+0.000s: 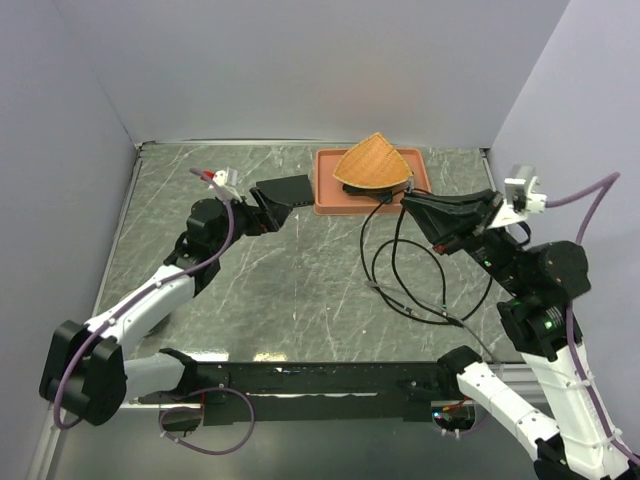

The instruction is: Insert the plug into the switch port

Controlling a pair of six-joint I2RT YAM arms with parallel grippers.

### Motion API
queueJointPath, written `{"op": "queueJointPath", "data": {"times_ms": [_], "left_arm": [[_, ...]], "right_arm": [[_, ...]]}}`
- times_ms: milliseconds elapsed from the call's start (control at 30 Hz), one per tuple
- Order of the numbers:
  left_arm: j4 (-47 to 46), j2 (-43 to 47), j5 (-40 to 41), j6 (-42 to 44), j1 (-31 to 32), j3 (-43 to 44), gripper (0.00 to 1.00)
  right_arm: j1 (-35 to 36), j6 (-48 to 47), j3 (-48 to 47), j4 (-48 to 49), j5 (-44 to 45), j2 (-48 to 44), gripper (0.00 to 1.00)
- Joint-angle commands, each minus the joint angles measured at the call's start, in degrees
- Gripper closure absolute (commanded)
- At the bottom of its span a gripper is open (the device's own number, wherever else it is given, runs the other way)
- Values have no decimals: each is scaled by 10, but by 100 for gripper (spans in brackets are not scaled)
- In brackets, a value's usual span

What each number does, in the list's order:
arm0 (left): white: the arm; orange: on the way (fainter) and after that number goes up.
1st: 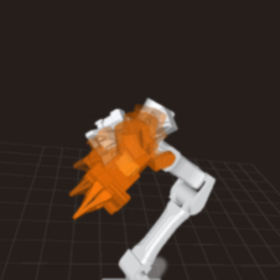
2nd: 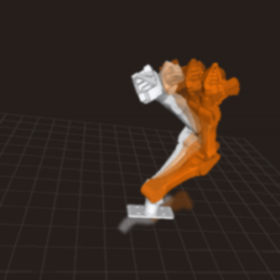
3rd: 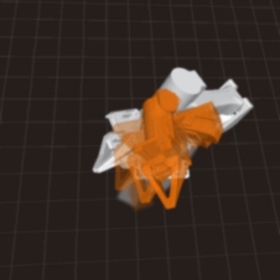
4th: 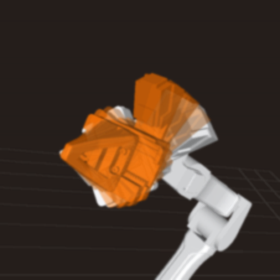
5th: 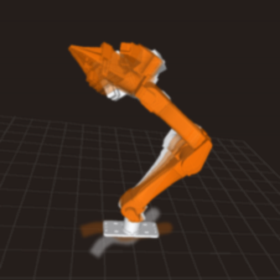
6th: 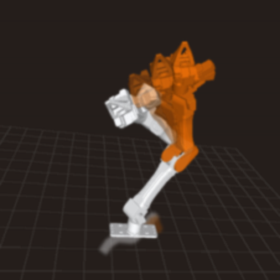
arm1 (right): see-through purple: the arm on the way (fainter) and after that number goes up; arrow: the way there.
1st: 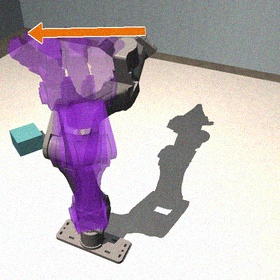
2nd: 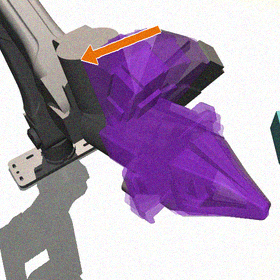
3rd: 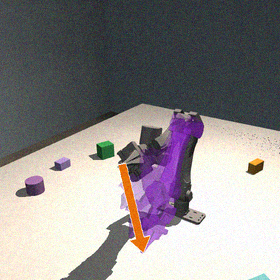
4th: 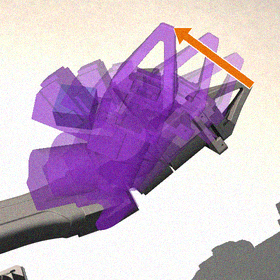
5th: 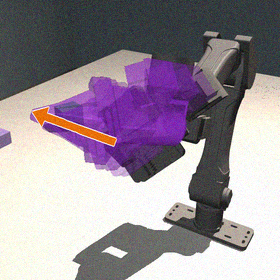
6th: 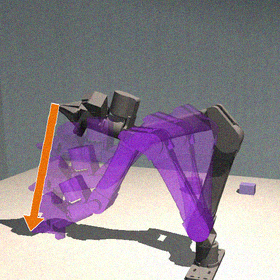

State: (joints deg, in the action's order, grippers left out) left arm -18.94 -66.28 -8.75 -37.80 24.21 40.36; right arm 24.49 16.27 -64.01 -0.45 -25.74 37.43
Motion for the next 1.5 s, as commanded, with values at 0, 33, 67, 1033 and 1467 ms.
{"op": "queueJointPath", "data": {"times_ms": [0, 33, 67, 1033, 1467], "left_arm": [[32, -56, 12, 25, 0, 60, 4], [47, -72, 15, 43, 0, 91, 4], [86, -88, 19, 54, 0, 109, 4], [479, -718, 86, 207, -61, 898, 4], [462, -793, 86, 225, -40, 886, 4]], "right_arm": [[-2, -30, -3, -48, 17, 33, 100], [-3, -29, 7, -42, 12, 41, 100], [-4, -30, 25, -45, 10, 59, 100], [-8, 200, 157, 315, -481, 246, 100], [-8, 266, 145, 361, -505, 213, 100]]}}
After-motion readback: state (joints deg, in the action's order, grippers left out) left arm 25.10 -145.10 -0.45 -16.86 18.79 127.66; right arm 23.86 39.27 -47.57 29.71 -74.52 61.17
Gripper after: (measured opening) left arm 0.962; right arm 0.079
